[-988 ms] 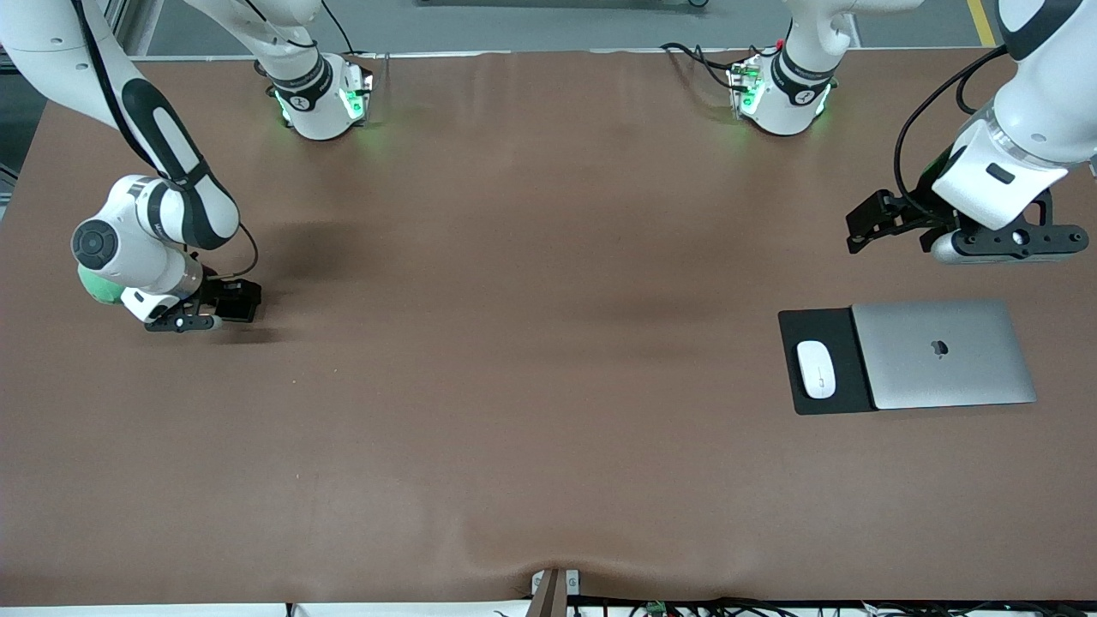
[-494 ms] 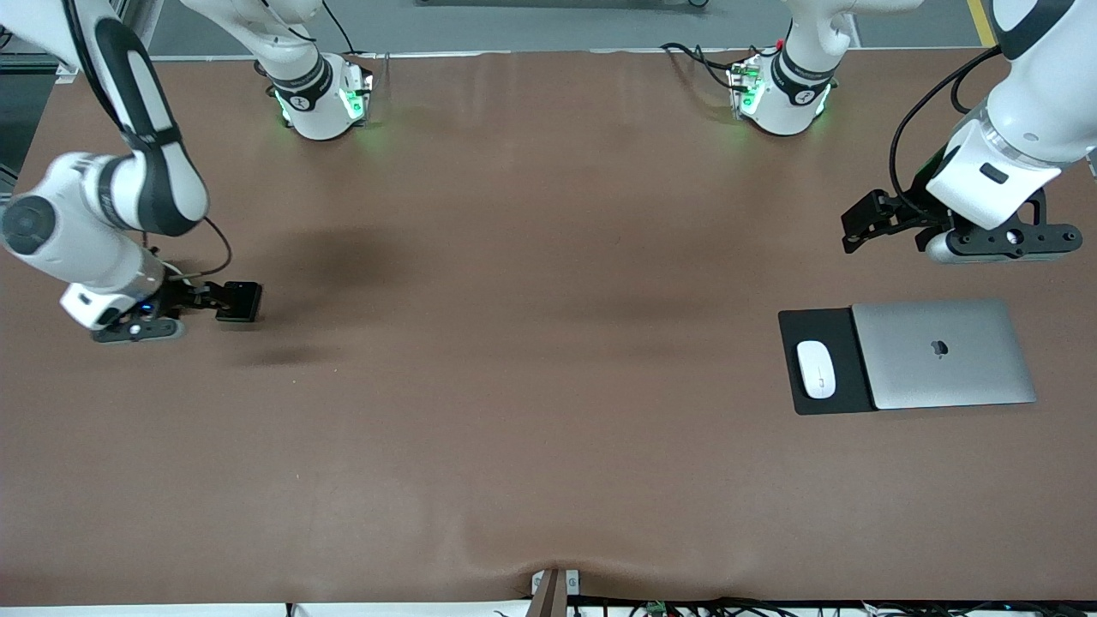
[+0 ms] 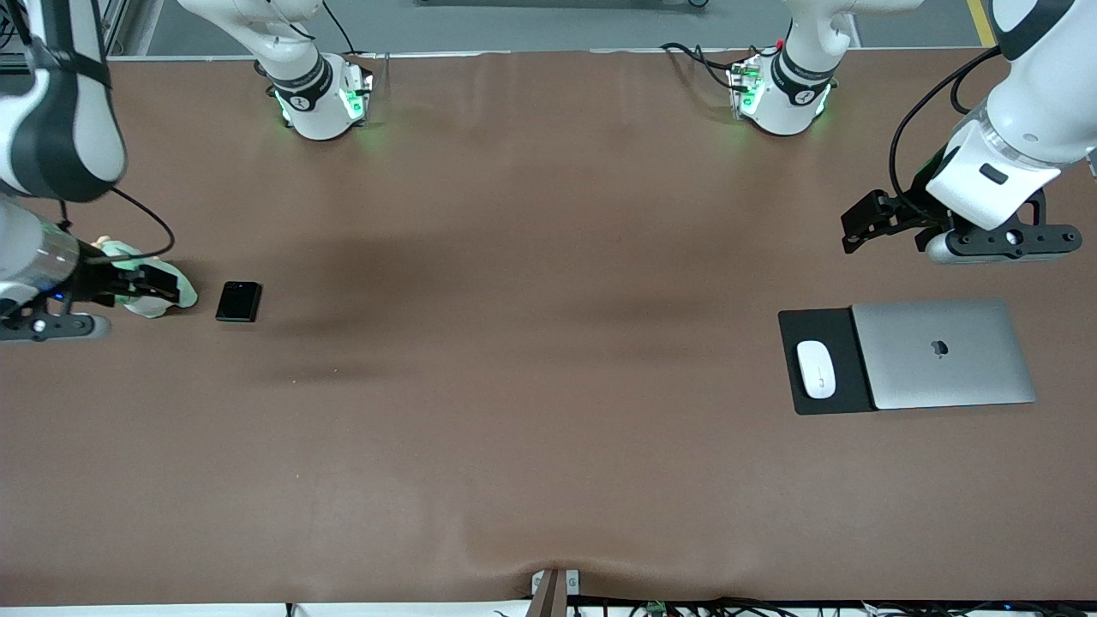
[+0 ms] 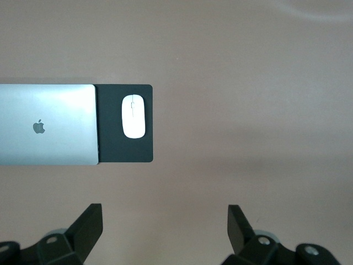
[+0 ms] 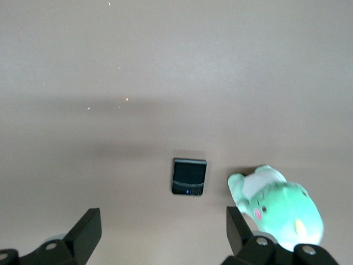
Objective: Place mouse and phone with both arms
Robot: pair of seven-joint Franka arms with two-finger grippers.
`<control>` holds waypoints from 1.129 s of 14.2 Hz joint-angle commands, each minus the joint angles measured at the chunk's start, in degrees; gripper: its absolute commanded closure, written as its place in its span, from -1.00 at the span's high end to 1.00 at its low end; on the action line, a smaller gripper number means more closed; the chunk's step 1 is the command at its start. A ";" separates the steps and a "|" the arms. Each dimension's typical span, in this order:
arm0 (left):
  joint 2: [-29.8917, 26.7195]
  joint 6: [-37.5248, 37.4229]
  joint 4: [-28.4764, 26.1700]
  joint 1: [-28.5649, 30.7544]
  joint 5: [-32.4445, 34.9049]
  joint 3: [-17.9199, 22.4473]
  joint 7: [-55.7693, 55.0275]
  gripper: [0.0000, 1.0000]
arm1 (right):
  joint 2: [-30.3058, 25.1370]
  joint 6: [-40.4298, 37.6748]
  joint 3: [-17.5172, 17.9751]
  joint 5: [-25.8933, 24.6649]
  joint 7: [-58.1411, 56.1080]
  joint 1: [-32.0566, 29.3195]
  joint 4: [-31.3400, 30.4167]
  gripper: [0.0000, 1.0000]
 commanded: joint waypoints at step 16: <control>0.67 -0.57 1.29 0.02 -0.19 -0.13 -0.90 1.00 | -3.93 -11.88 -0.45 5.67 1.31 -0.20 12.11 1.00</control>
